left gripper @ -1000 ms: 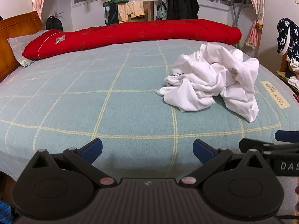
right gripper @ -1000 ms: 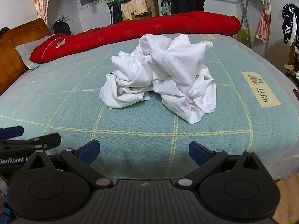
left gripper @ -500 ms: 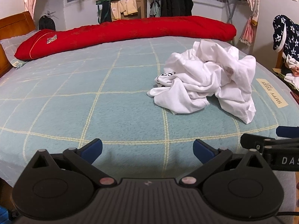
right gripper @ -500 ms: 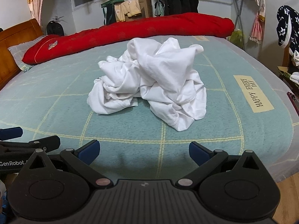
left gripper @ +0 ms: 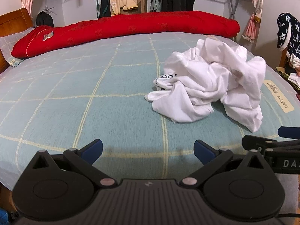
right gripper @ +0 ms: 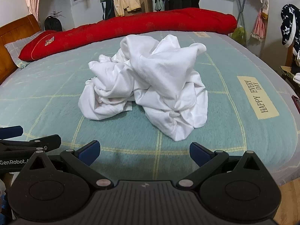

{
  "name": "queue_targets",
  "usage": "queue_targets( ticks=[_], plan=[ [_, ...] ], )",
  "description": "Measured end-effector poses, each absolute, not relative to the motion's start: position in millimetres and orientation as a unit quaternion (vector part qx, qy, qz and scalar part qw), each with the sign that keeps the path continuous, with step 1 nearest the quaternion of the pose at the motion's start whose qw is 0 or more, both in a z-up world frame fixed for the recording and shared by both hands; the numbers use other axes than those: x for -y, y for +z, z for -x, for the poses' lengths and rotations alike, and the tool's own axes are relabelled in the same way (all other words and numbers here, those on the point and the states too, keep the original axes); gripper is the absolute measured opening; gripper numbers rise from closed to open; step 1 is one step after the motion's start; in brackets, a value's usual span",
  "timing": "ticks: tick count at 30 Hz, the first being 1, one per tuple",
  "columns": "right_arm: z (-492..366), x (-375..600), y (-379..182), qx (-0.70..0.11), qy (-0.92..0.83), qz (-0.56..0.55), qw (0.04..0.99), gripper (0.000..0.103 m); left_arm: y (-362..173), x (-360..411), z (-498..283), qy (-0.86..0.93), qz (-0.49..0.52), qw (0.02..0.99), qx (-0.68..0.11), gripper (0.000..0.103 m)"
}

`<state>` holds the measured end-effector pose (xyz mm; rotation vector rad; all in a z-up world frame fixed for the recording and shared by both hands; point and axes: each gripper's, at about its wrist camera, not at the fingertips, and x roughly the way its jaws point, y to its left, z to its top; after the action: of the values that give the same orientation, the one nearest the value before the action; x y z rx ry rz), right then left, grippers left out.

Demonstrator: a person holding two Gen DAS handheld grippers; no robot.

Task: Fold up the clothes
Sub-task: 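Move the left tool to the white T-shirt and close on its hem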

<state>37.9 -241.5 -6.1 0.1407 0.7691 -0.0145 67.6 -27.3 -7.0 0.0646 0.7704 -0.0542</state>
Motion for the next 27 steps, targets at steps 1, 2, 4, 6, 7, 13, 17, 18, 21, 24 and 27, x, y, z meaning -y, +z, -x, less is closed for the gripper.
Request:
queue_targets(
  ticks=[1, 2, 4, 6, 7, 13, 17, 18, 21, 24, 27],
  plan=[
    [-41.0, 243.5, -5.4, -0.375, -0.008, -0.068, 0.925, 0.103, -6.4, 28.6, -71.9, -0.027, -0.032, 0.926, -0.376, 0.102],
    [-44.5, 246.3, -4.6, -0.375, -0.010, -0.067, 0.925, 0.103, -5.9, 30.0, -76.4, -0.029, -0.032, 0.925, -0.377, 0.102],
    [-51.6, 252.4, -2.9, -0.374, -0.014, -0.068, 0.925, 0.103, -4.3, 33.1, -85.8, -0.032, -0.033, 0.925, -0.378, 0.102],
    [-59.3, 259.6, -1.1, -0.373, -0.020, -0.071, 0.925, 0.103, -2.5, 37.6, -96.9, -0.036, -0.034, 0.924, -0.379, 0.102],
    [-63.2, 263.3, -0.4, -0.373, -0.023, -0.072, 0.925, 0.103, -1.7, 40.1, -102.4, -0.038, -0.036, 0.924, -0.379, 0.102],
    [-88.0, 284.7, -1.2, -0.374, -0.041, -0.080, 0.923, 0.103, -8.9, 57.7, -144.3, -0.060, -0.048, 0.917, -0.392, 0.102],
    [-99.8, 291.8, -7.1, -0.378, -0.045, -0.084, 0.921, 0.103, -31.1, 64.4, -169.4, -0.065, -0.061, 0.901, -0.425, 0.102],
    [-102.0, 292.7, -9.1, -0.379, -0.046, -0.085, 0.920, 0.103, -38.1, 64.1, -172.9, -0.067, -0.062, 0.895, -0.436, 0.102],
    [-109.7, 295.9, -15.6, -0.384, -0.043, -0.091, 0.918, 0.103, -56.2, 56.4, -177.2, -0.081, -0.048, 0.885, -0.457, 0.103],
    [-116.1, 298.4, -21.8, -0.389, -0.038, -0.097, 0.915, 0.103, -63.5, 42.4, -172.5, -0.102, -0.017, 0.891, -0.442, 0.103],
    [-118.7, 298.7, -25.3, -0.391, -0.033, -0.102, 0.914, 0.103, -67.6, 37.0, -164.7, -0.115, -0.011, 0.899, -0.423, 0.103]
  ],
)
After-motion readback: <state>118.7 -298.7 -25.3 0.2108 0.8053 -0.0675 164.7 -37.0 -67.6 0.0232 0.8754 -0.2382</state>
